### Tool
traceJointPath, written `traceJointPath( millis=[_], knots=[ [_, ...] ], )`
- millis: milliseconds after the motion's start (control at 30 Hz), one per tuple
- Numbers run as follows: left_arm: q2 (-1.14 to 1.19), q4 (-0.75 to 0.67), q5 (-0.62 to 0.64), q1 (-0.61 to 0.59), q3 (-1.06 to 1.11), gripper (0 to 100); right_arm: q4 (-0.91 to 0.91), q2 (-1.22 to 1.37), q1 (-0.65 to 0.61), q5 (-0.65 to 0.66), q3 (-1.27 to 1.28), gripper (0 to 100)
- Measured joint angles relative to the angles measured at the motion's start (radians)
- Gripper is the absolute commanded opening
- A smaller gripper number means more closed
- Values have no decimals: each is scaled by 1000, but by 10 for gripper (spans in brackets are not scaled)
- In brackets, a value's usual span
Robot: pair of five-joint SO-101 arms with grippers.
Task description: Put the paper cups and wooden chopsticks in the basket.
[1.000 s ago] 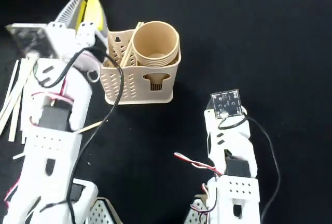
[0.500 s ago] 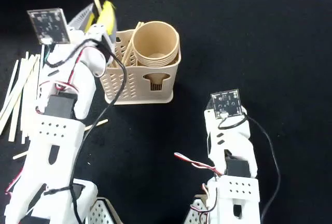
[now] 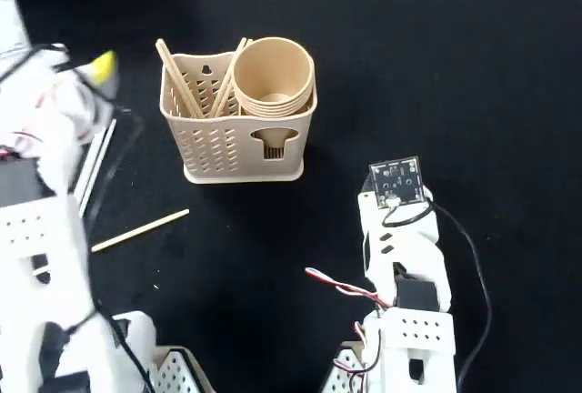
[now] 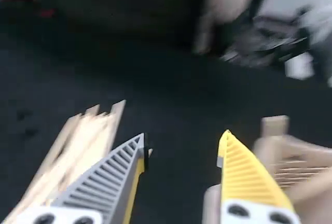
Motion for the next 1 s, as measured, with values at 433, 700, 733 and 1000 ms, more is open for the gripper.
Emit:
traceJointPath(
  millis=[433,700,733,1000],
  knots=[
    [647,-52,-396,-195,-46,204,0,0,0,0,0,13],
    [991,-66,-552,-224,-175,113,0,0,0,0,0,13],
    [1014,-68,-565,-226,-186,113,0,0,0,0,0,13],
    [1097,-25,-651,-226,-244,20,0,0,0,0,0,13]
  ],
)
